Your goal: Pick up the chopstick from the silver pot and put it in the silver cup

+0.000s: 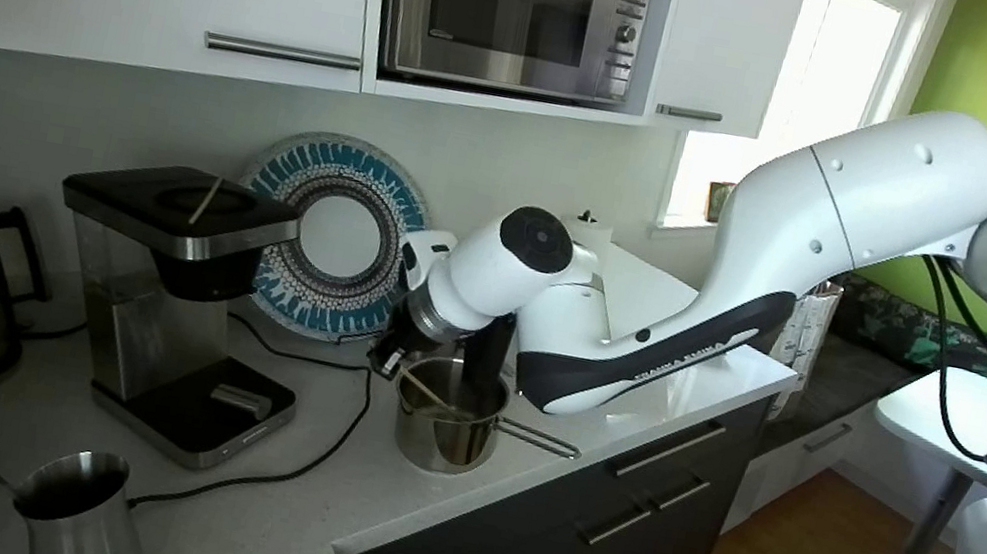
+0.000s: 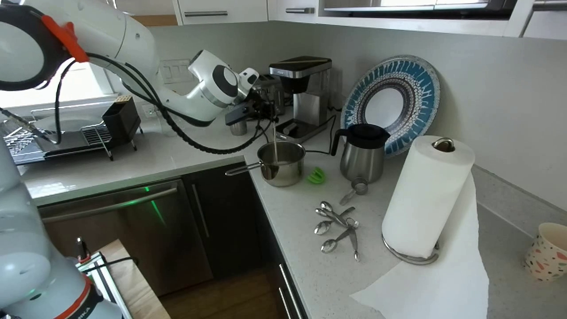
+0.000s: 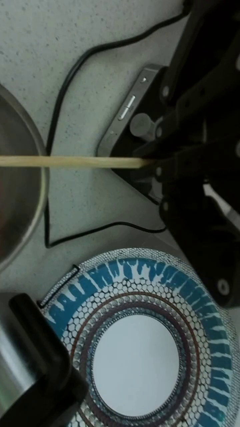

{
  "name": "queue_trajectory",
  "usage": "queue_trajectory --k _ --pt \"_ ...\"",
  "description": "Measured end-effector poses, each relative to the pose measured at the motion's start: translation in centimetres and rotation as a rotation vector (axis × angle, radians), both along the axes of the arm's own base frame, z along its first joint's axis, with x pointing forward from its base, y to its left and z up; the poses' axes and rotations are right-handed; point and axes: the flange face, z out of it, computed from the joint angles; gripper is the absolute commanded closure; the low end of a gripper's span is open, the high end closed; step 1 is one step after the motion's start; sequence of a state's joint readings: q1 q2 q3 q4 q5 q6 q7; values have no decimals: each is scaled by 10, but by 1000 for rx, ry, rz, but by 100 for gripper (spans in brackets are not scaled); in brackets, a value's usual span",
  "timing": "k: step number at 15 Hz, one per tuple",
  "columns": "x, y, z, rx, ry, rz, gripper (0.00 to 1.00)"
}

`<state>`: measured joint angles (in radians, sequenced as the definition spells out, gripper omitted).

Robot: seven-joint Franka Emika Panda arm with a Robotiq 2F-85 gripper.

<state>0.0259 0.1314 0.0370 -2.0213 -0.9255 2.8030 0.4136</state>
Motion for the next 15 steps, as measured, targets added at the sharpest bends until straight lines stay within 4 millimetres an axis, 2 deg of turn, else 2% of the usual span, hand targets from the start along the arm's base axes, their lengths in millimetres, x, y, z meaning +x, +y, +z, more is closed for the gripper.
queue_trajectory --k 5,7,11,13,14,15 --pt "-7 -6 66 -53 -157 3 98" --pt "-14 -3 95 -14 -259 14 98" --pt "-33 15 150 114 -438 135 98" --pt "-42 27 170 170 -500 234 98" --pt "-47 32 177 205 -525 281 92" --pt "-51 36 182 241 -542 329 92"
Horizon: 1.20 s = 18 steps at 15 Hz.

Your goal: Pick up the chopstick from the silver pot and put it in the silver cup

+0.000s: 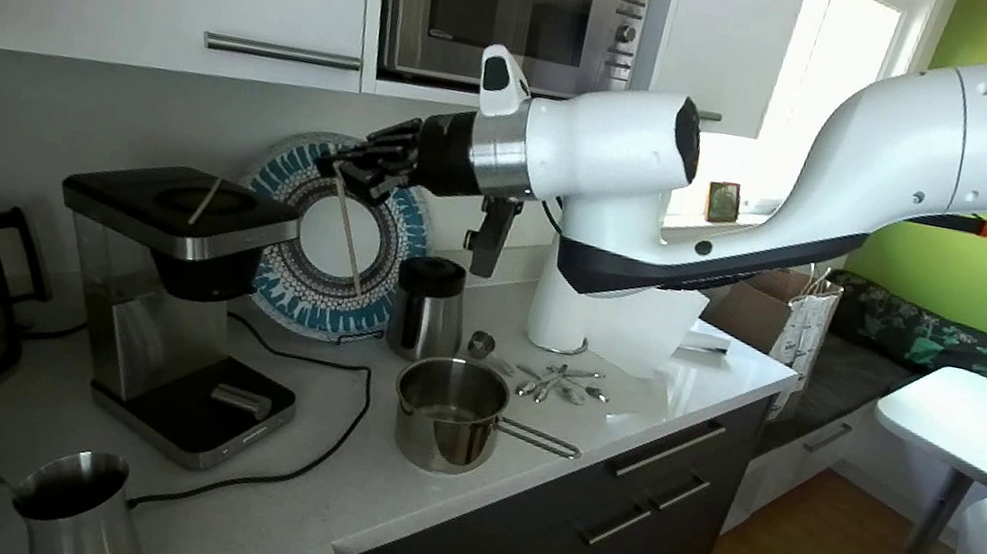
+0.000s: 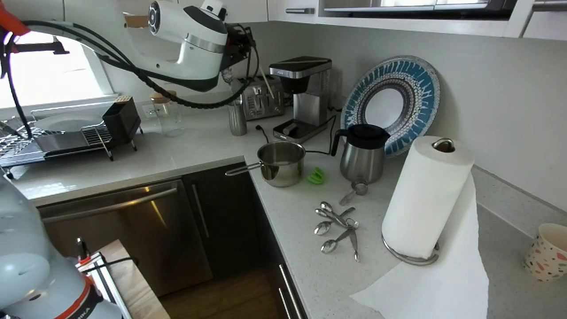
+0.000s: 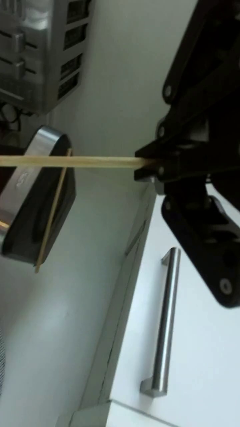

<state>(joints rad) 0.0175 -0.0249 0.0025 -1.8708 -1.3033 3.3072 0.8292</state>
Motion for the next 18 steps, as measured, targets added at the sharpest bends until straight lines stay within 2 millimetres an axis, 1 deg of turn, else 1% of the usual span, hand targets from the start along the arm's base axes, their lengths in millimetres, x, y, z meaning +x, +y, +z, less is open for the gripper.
queue_trajectory --k 1,3,4,5,6,7,10,12,13,15,17,18 --pt "-2 3 1 15 -8 36 92" --pt "-1 4 -3 24 -5 55 92" --pt "0 4 -4 25 -3 57 98" --pt "0 4 -4 26 -3 58 98" --pt "1 5 3 71 -15 65 98" --pt "3 7 18 121 -44 75 98" --pt "11 24 57 268 -109 102 98" --pt "18 37 74 375 -136 125 98" --pt "22 43 78 429 -145 141 98" --pt "30 56 75 537 -152 185 98" --pt "36 75 56 638 -142 242 98" --pt "38 88 43 673 -132 282 92"
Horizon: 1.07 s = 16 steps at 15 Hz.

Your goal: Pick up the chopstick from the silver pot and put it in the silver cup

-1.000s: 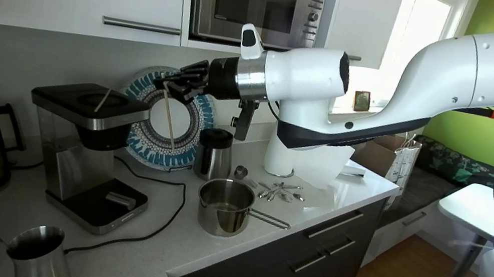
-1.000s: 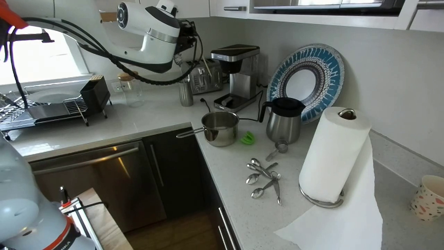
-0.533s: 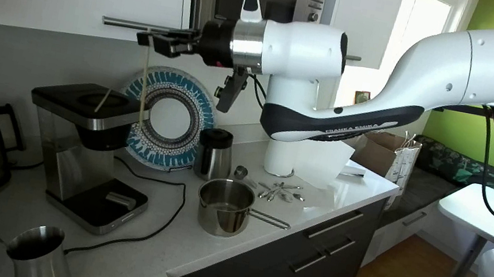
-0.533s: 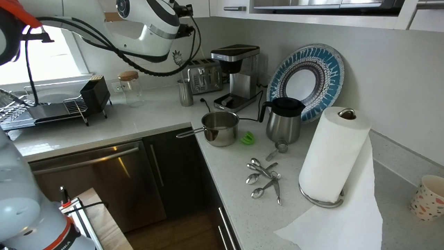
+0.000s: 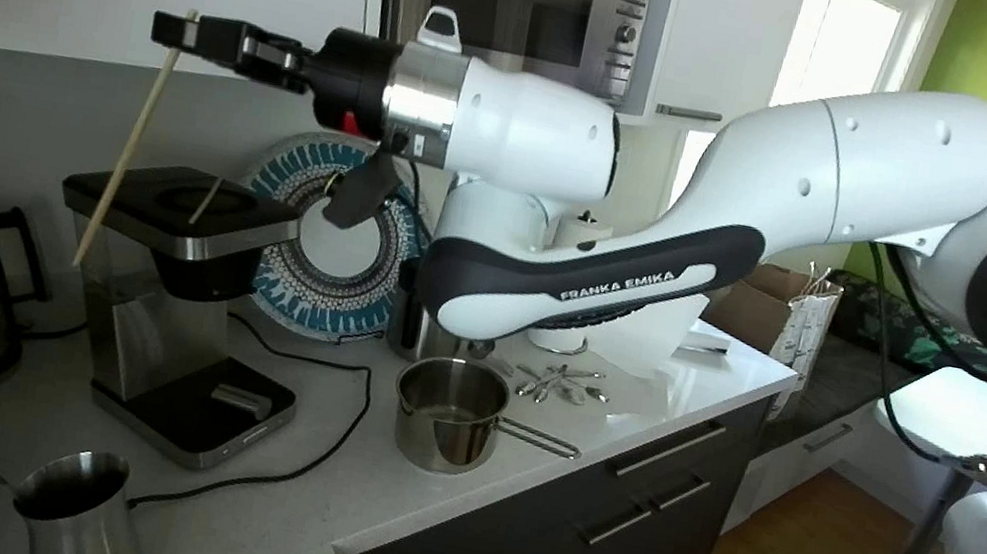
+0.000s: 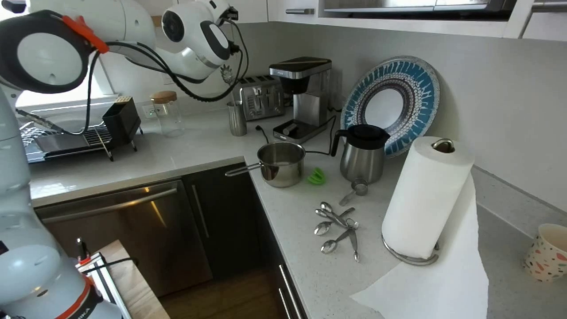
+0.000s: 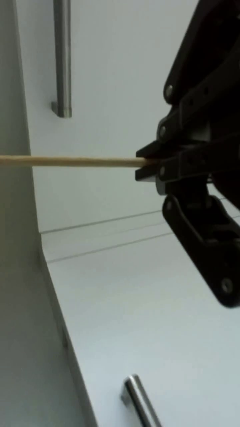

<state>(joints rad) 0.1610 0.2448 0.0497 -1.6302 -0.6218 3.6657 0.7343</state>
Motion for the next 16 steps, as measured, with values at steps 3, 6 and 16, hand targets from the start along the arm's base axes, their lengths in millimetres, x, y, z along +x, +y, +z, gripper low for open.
queue_trajectory --k 3,6,16 --pt "3 22 -31 37 -1 79 98" --pt "4 22 -32 39 0 81 98" --pt "-3 61 -97 41 229 214 98"
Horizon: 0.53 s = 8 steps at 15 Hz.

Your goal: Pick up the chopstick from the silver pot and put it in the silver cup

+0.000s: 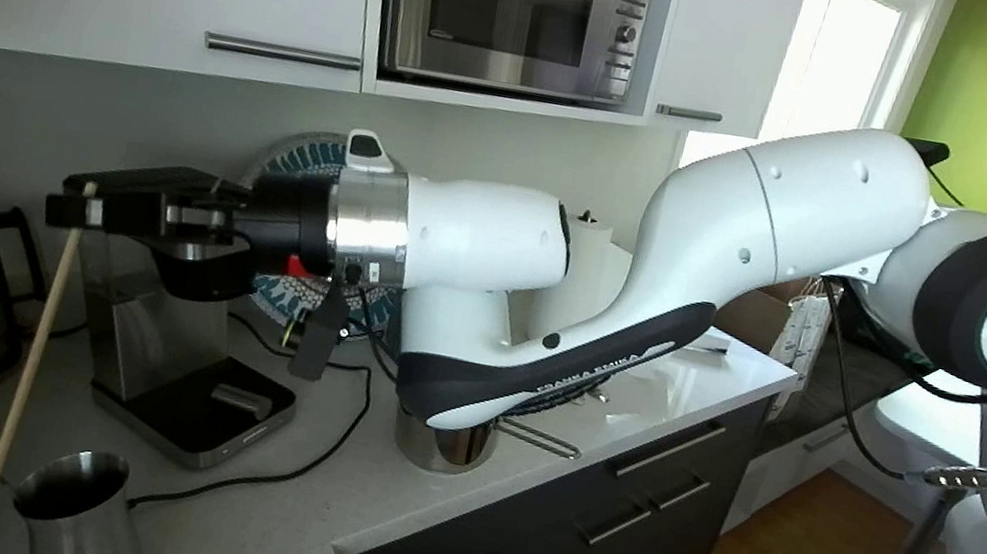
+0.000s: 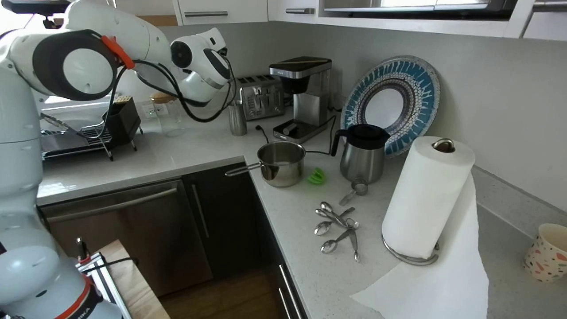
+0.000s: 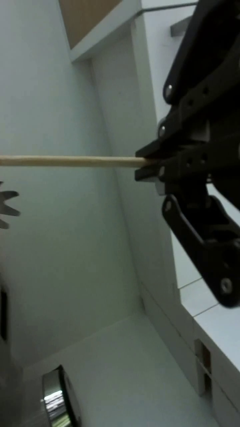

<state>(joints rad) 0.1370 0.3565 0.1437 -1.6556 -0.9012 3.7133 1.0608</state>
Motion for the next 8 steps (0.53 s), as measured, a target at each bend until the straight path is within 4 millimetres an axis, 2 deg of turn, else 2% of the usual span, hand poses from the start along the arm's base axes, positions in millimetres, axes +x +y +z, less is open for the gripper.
queue_trajectory --k 3,4,5,6,8 --pt "-10 7 -25 -61 94 50 98" --pt "-10 6 -34 -107 113 42 92" --pt "-8 3 -40 -158 126 19 92" --pt "-7 -1 -42 -186 130 0 98" --pt "-6 -6 -39 -200 125 -13 98"
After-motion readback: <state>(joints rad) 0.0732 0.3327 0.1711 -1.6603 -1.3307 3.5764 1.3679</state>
